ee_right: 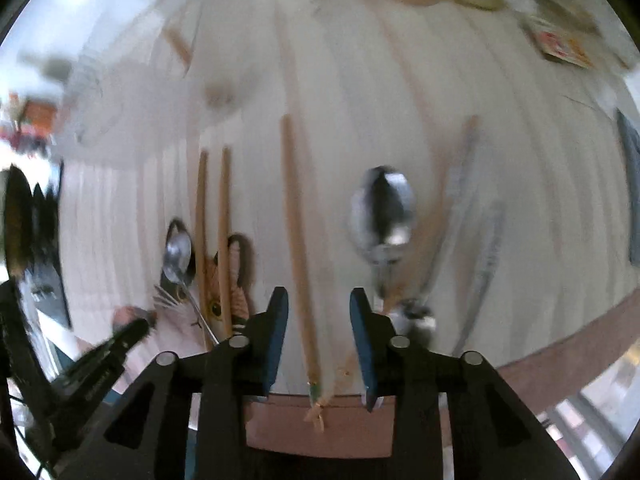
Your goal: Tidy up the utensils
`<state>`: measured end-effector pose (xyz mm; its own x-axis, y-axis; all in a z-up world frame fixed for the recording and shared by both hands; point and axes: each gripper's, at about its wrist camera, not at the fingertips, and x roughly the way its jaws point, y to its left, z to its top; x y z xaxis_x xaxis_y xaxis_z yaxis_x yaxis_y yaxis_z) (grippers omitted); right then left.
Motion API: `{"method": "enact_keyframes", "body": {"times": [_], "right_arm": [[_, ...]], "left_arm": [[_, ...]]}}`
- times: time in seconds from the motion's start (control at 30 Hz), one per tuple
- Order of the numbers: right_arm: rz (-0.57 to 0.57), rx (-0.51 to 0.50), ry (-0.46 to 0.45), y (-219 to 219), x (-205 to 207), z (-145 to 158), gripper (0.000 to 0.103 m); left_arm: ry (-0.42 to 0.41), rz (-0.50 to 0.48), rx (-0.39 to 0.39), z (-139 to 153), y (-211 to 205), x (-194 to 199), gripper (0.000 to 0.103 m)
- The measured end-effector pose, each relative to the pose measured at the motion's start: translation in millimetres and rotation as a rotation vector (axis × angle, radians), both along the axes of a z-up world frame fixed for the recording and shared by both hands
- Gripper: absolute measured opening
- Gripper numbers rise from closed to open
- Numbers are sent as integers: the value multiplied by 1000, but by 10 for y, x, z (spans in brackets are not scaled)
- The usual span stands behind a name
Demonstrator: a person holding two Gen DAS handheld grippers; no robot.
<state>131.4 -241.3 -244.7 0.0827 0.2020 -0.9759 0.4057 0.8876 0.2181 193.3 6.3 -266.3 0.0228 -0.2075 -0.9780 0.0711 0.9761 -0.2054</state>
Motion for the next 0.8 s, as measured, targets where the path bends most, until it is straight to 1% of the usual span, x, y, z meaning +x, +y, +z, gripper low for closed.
{"method": "enact_keyframes", "body": {"times": [0.03,0.07,0.2,0.27,0.3,0.33,0.37,0.4,0.43,0.5,0.63,0.7,0.8], "right_arm": [[-27,-1,-5,-94,-56,37,34],[-57,-2,-11,-208,-123,74,34],[-134,-27,-10,-536,-311,134,34],[-171,-28,-10,-686,-426,122,34],[-186,-28,-9,-741,-442,135,34],[-207,-27,-9,-795,-502,123,34],[-216,-24,-9,-858,-526,133,34],[-228,-18,-10,-890,-568,120,34],[-241,-15,-10,-927,-618,112,34],[-254,-13,-14,-887,-595,111,34],[-245,4,-22,-812,-567,97,34],[-238,37,-29,-786,-548,101,34],[-255,35,-24,-794,-522,45,34]], "left_arm": [[0,-5,-25,16,-68,17,63],[-1,-11,-47,23,-131,38,63],[20,-40,-50,-26,-408,107,63],[25,-69,-20,-92,-529,91,62],[20,-84,8,-134,-601,58,53],[15,-95,30,-167,-644,64,41],[-14,-114,66,-154,-687,68,32],[-31,-135,81,-144,-717,72,6],[-32,-151,85,-149,-741,75,6],[-51,-155,96,-131,-753,82,4],[-89,-155,111,2,-664,76,2],[-101,-147,116,75,-558,81,2],[-116,-120,122,180,-310,69,2]]}}
